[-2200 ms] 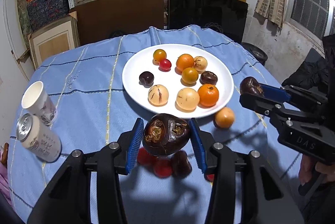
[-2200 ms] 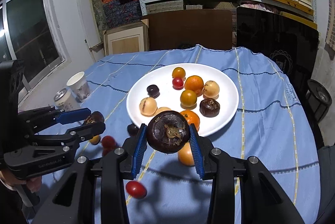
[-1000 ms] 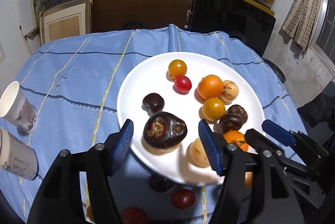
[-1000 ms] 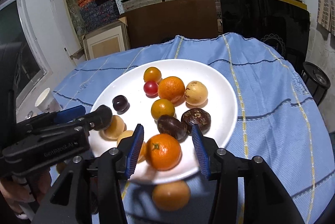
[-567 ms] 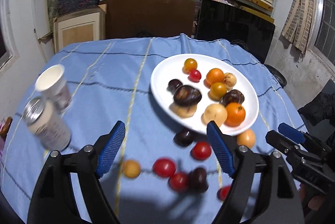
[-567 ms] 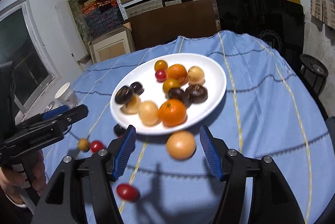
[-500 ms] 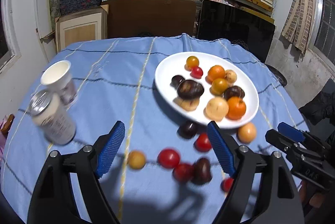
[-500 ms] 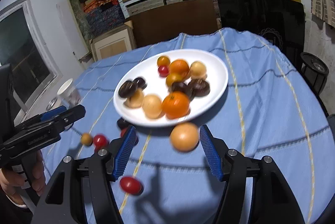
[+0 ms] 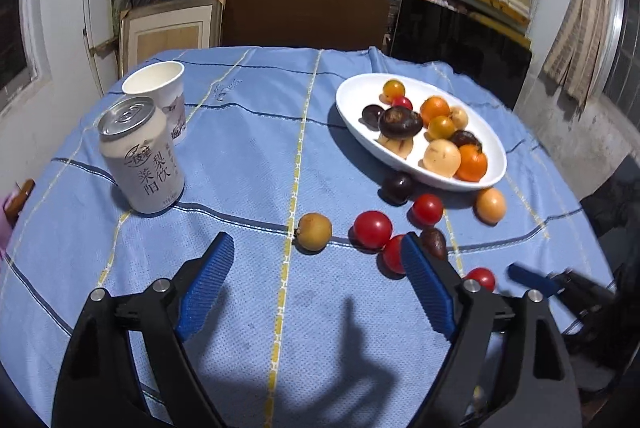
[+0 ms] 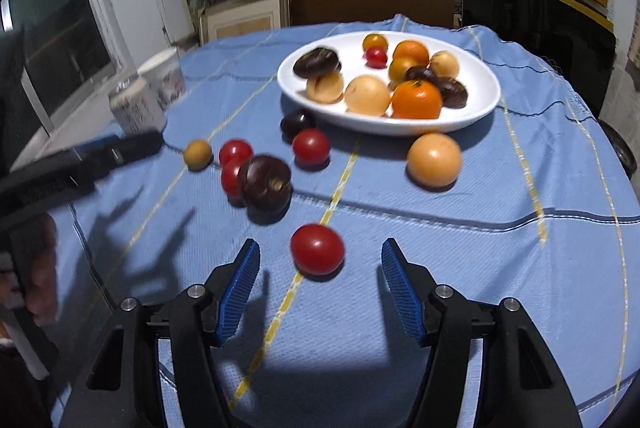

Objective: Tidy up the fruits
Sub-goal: 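Withdraw both open tools from the plate toward the loose fruits, then grasp a red tomato with the right tool while the left tool grasps the yellow-brown fruit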

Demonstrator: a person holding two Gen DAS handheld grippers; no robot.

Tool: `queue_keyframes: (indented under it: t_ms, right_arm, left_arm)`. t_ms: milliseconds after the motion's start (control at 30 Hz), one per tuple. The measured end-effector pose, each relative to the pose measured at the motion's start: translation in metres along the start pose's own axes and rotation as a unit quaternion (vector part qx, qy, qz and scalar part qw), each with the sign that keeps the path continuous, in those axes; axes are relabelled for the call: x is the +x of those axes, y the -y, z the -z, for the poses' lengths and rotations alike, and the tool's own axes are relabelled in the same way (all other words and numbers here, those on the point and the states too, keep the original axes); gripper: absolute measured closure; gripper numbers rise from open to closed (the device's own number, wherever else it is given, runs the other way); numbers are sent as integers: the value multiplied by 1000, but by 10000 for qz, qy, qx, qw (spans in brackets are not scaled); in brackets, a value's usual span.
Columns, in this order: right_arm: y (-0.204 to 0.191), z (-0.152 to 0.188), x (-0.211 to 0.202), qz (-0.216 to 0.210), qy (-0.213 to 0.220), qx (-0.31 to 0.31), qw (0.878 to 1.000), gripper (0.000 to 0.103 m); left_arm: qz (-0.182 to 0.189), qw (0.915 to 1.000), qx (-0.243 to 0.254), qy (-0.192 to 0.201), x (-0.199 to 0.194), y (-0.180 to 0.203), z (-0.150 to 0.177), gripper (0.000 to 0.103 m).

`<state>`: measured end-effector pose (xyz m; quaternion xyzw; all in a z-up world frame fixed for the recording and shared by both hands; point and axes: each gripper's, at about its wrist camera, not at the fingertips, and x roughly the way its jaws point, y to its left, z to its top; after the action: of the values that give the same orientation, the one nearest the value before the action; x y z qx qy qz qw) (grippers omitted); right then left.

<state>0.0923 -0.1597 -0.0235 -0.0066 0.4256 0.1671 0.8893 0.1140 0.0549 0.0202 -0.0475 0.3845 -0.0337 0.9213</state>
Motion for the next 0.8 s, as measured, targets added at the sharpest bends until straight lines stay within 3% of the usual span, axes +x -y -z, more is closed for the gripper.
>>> queue_keyframes:
  t_ms: [67,300,433,667,800]
  right_arm:
    - [-4,1,9,130,-120,-39,9998,48]
    - [0,3,19,142,-151,104,9997,51]
    - [5,1,19,88,-56,223,9997,72]
    - [13,3,15,10,-59,320,9995,72]
    - [15,1,8,-102,14,397,9992,72]
  left_arm:
    - [-30,10000,-30,-8,0,-2,-1,16]
    - [-66,9999,62,-144,9,4,0,16]
    - [-86,9995,184,-239,15,10,4,16]
    - [-206,9989,278,-329,27,13,8,16]
    - [-503,9977,339,-288,39,8,9,16]
